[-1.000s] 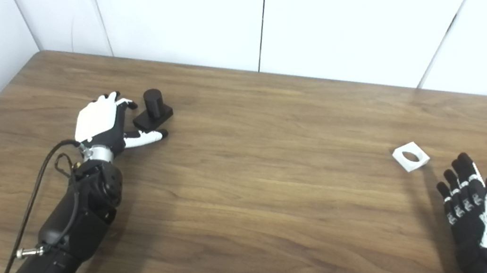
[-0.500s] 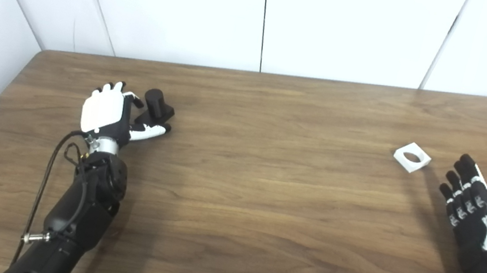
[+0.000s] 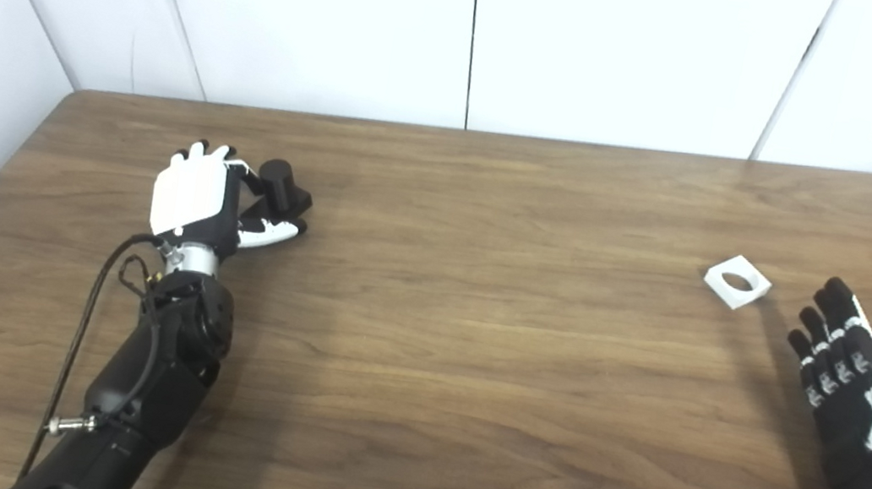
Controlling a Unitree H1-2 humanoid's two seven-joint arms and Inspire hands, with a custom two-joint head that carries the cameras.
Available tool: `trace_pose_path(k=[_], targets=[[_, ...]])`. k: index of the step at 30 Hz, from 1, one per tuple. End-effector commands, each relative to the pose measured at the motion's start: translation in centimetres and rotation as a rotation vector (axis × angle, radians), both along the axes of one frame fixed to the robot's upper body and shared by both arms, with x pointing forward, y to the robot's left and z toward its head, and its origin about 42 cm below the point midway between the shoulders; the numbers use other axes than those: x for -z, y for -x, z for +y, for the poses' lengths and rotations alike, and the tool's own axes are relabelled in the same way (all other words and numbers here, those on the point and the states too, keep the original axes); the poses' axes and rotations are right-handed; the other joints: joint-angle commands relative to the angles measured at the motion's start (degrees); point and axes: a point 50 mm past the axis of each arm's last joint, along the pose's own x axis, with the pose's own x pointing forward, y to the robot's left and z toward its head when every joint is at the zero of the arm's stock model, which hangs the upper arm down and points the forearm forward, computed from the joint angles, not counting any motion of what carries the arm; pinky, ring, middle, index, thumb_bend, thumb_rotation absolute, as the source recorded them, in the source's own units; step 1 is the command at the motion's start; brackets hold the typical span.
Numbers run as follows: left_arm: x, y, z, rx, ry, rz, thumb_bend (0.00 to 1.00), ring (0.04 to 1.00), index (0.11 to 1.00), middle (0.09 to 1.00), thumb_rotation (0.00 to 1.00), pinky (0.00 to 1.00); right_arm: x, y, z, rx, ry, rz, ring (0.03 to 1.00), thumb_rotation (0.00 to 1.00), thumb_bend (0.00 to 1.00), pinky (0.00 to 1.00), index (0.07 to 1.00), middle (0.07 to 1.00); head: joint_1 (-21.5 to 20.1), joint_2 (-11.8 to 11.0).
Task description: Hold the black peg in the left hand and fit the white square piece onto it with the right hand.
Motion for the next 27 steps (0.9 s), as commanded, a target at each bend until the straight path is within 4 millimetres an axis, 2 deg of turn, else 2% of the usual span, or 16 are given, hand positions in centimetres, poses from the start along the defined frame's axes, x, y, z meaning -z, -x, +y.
trace_pose_path(k=[1,16,23,25,27], targets=[[-0.4,-0.4,1.0,-0.022,-0.029,-0.01,0.74,0.99,0.543,0.898,0.39,1.0,-2.0,-0.6,-0.6,-0.016,0.023,-0.093,1.0,0.98,0.63,1.0,0.982,1.0,0.0,0.1],[-0.5,0.5,0.7,-0.003,0.01,-0.063,0.71,0.978,0.462,0.85,0.18,1.0,-2.3,-1.0,-1.0,-0.022,0.035,-0.094,1.0,1.0,0.63,1.0,0.988,1.0,0.5,0.7],[-0.3,0.8,0.6,-0.002,0.015,-0.062,0.7,0.981,0.457,0.845,0.17,1.0,-2.5,-1.2,-1.1,-0.024,0.035,-0.094,1.0,0.99,0.64,1.0,0.991,1.0,0.5,1.0],[-0.4,0.9,0.5,-0.005,0.027,-0.062,0.58,0.986,0.473,0.849,0.1,1.0,-2.6,-1.3,-1.0,-0.028,0.039,-0.097,1.0,1.0,0.63,1.0,0.988,1.0,0.4,1.0],[-0.3,1.0,0.4,-0.002,0.04,-0.068,0.54,0.985,0.478,0.848,0.08,1.0,-2.7,-1.3,-1.0,-0.029,0.042,-0.101,1.0,1.0,0.63,1.0,0.986,1.0,0.4,1.0]])
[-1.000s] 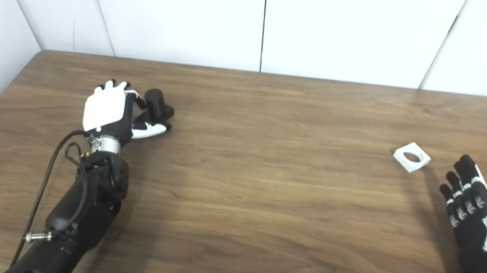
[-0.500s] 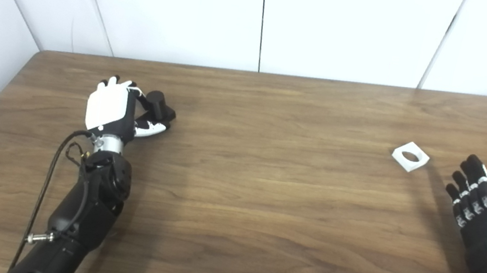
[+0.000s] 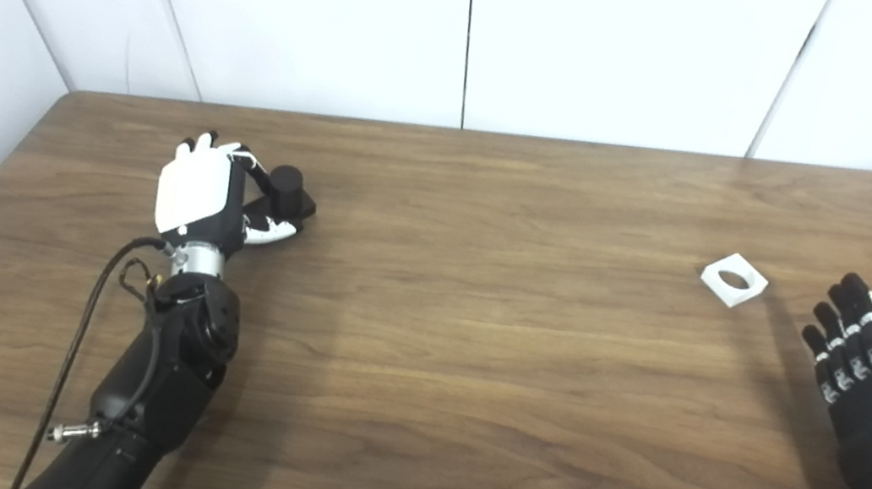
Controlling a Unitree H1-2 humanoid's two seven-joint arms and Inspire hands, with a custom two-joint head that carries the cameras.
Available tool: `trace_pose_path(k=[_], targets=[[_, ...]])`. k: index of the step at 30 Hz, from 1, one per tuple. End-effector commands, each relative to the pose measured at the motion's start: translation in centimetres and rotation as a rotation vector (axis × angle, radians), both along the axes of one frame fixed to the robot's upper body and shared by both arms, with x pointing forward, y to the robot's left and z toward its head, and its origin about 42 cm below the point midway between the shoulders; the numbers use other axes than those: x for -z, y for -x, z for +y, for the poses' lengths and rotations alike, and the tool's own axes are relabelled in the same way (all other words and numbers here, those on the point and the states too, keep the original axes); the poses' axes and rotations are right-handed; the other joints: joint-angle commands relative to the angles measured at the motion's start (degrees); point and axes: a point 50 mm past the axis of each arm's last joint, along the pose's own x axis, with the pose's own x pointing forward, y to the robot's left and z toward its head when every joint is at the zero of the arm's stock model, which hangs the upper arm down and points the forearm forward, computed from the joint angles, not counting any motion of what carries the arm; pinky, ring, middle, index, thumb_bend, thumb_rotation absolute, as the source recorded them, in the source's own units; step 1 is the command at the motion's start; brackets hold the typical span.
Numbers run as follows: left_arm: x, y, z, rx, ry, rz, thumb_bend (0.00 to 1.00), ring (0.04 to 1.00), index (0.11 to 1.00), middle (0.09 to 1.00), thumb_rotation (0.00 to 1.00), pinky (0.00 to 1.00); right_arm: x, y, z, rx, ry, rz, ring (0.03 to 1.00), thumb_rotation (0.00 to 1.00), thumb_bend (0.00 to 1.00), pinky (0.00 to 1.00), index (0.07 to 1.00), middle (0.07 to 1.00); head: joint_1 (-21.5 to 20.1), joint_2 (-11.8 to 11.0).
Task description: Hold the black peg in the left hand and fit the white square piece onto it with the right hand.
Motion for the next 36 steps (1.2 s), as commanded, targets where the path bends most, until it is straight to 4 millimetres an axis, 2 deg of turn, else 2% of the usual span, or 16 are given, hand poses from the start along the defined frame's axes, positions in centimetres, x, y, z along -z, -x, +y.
trace_pose_path(k=[1,7,17,26,36], targets=[[0.1,0.5,1.0,-0.016,-0.01,0.006,0.53,0.985,0.479,0.848,0.08,1.0,-2.1,-1.0,-0.2,-0.026,0.026,-0.088,1.0,1.0,0.63,1.0,0.985,1.0,0.0,0.0],[0.4,1.5,0.2,0.032,-0.041,-0.057,0.52,0.954,0.48,0.834,0.07,1.0,-2.5,-1.1,0.0,-0.029,0.029,-0.088,1.0,1.0,0.64,1.0,0.996,1.0,-0.4,0.4],[-0.1,3.6,-2.2,0.117,0.05,-0.068,0.52,0.958,0.482,0.839,0.07,1.0,-2.7,-1.1,0.5,-0.035,0.018,-0.078,1.0,1.0,0.62,1.0,1.0,1.0,-1.2,0.6],[-1.7,6.8,-7.1,0.245,0.174,-0.074,0.51,0.973,0.483,0.854,0.07,1.0,-2.4,-1.1,1.4,-0.042,0.027,-0.065,1.0,1.0,0.61,1.0,1.0,1.0,-2.3,0.9],[-2.9,10.7,-12.3,0.427,0.199,-0.051,0.51,0.971,0.485,0.859,0.08,1.0,-2.1,-1.1,2.3,-0.04,0.026,-0.055,1.0,1.0,0.6,1.0,1.0,1.0,-3.4,1.2]])
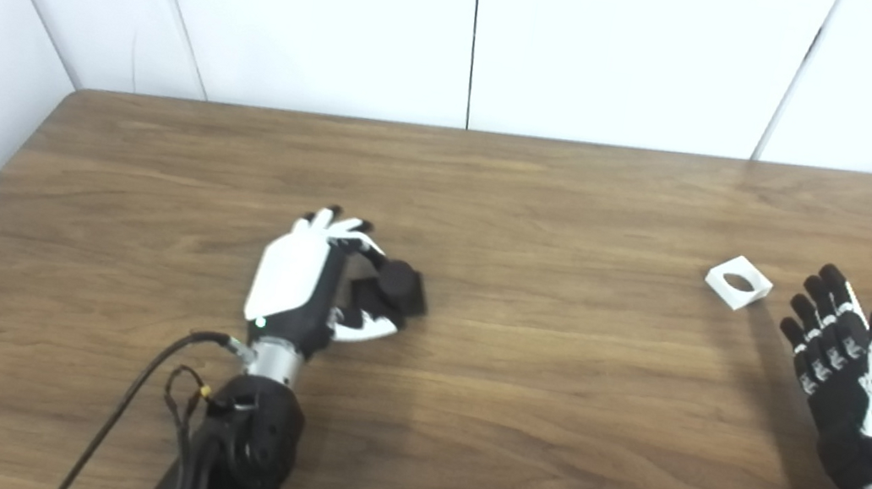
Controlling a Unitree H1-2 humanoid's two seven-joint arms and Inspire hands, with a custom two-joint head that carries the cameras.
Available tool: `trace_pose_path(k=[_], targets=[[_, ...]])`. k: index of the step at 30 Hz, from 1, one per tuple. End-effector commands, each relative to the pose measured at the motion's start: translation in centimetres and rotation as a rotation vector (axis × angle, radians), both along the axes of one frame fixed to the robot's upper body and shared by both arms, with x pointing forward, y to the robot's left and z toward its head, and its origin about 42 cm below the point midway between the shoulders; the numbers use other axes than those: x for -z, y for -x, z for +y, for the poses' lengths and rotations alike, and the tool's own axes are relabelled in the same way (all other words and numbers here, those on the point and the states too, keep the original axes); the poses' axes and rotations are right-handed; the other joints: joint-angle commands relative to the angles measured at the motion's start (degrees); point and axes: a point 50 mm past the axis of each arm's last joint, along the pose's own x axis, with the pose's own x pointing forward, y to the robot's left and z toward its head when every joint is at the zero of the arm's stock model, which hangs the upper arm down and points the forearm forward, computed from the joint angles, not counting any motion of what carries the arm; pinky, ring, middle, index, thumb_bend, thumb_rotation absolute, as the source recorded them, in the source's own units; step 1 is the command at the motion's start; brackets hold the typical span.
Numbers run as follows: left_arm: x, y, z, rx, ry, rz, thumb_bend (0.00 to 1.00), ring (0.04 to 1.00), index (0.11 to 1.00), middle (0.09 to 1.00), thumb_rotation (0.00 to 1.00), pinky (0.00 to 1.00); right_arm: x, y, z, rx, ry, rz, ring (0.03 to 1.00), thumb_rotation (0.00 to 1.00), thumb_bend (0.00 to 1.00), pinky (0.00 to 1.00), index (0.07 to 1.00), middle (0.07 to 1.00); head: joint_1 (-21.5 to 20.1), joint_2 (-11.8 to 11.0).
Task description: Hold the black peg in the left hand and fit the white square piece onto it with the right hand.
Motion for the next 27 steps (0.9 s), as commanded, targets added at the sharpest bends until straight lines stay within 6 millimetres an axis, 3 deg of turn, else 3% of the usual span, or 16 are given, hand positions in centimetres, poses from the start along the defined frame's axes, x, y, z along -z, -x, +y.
trace_pose_path(k=[1,17,27], targets=[[-1.9,0.4,-1.1,0.049,-0.021,-0.064,0.51,0.973,0.486,0.863,0.08,1.0,-1.7,-0.6,0.6,-0.009,0.004,-0.069,1.0,1.0,0.6,1.0,1.0,1.0,0.0,0.1],[-1.1,4.2,-5.5,0.236,-0.008,0.015,0.51,0.963,0.484,0.85,0.08,1.0,-1.0,-0.3,1.3,-0.015,-0.039,-0.068,1.0,1.0,0.63,1.0,1.0,1.0,-1.7,0.2],[0.0,5.5,-6.3,0.284,0.015,0.042,0.51,0.966,0.484,0.855,0.08,1.0,-1.4,-0.1,1.2,-0.011,-0.034,-0.066,1.0,1.0,0.63,1.0,1.0,1.0,-2.3,0.5]])
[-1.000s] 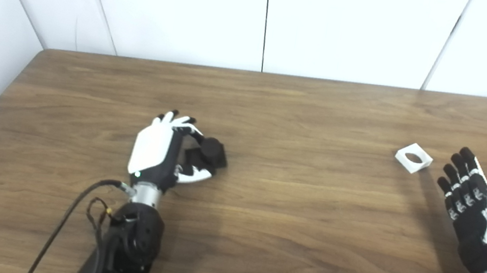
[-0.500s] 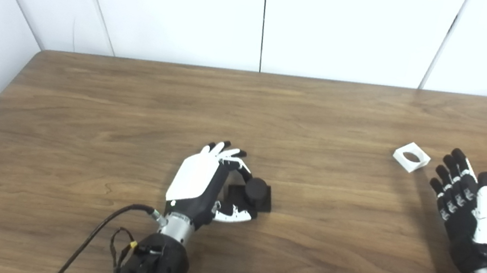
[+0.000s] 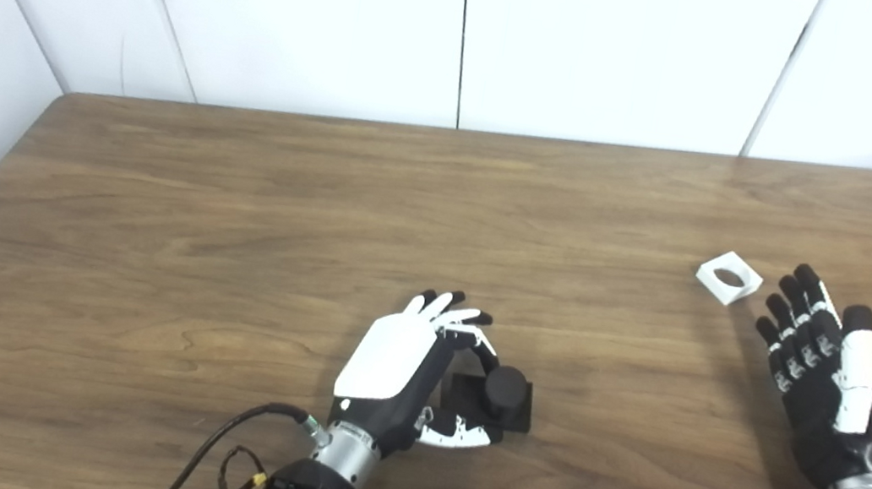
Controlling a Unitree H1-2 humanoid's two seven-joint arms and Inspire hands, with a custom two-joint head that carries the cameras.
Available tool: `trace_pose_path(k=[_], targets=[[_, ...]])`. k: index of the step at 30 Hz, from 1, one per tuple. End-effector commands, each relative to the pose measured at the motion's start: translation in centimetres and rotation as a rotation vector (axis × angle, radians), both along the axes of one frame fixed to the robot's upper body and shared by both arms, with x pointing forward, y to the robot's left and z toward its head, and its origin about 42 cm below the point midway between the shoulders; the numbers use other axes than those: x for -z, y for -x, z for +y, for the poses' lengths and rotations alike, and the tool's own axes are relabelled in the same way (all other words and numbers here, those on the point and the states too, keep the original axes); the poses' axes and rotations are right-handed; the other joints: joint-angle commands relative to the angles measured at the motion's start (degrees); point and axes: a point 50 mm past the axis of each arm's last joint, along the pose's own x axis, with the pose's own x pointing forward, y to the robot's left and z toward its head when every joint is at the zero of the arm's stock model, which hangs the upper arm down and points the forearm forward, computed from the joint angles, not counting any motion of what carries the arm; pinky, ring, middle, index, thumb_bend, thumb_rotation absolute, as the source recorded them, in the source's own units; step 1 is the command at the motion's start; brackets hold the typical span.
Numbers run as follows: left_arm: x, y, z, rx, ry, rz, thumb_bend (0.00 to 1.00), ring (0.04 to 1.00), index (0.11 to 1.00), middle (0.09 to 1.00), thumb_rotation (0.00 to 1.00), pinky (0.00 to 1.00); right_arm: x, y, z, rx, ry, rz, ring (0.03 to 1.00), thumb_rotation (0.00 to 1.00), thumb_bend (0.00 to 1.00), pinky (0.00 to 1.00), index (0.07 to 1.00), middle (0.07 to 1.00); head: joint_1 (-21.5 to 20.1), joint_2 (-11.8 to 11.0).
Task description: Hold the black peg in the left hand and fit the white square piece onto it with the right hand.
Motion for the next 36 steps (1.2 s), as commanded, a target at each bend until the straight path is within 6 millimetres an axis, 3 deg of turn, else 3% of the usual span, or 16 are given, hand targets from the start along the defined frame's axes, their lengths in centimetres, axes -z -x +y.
trace_pose_path(k=[1,4,7,10,13,17,21,28,36], targets=[[-0.2,0.1,-0.1,0.01,-0.005,-0.021,0.51,0.966,0.484,0.855,0.08,1.0,-1.8,-0.4,0.1,-0.006,0.011,-0.071,1.0,1.0,0.63,1.0,1.0,1.0,0.0,0.1],[0.0,0.2,-0.2,0.013,-0.006,-0.015,0.51,0.968,0.484,0.856,0.08,1.0,-2.1,-0.6,0.1,0.031,0.062,-0.086,1.0,0.93,0.62,1.0,0.988,1.0,-0.1,0.1],[0.1,0.1,-0.1,0.013,-0.005,-0.01,0.51,0.969,0.485,0.855,0.08,1.0,-3.1,-1.3,0.0,0.077,0.198,-0.124,0.985,0.67,0.6,0.97,0.935,0.962,-0.4,0.2],[0.3,0.1,0.0,0.012,-0.001,-0.008,0.51,0.967,0.485,0.855,0.07,1.0,-4.7,-2.7,-0.6,0.142,0.442,-0.183,0.935,0.38,0.64,0.94,0.835,0.904,-0.6,0.1],[0.5,0.0,0.1,0.011,0.0,-0.005,0.51,0.969,0.485,0.855,0.07,1.0,-6.3,-4.2,-1.3,0.161,0.58,-0.23,0.911,0.26,0.69,0.88,0.775,0.884,-0.7,0.0],[0.7,0.0,0.1,0.014,0.001,-0.006,0.51,0.97,0.485,0.859,0.07,1.0,-8.9,-6.8,-2.2,0.197,0.858,-0.273,0.89,0.2,0.82,0.86,0.714,0.874,-1.2,-0.2],[0.8,-0.1,0.1,0.014,0.003,-0.004,0.51,0.971,0.485,0.863,0.07,1.0,-10.8,-9.9,-3.1,0.168,1.021,-0.27,0.89,0.2,0.86,0.81,0.696,0.878,-1.5,-0.2],[0.7,-0.3,0.3,0.013,-0.003,-0.005,0.51,0.974,0.486,0.868,0.07,1.0,-12.3,-14.3,-4.1,-0.02,1.321,-0.19,0.996,0.16,0.91,0.98,0.692,0.943,-2.3,-0.6],[0.8,-0.3,0.4,0.015,-0.005,-0.011,0.51,0.976,0.486,0.867,0.07,1.0,-14.0,-17.9,-3.7,-0.205,1.559,-0.081,1.0,0.14,0.97,1.0,0.694,0.966,-2.6,-1.1]])
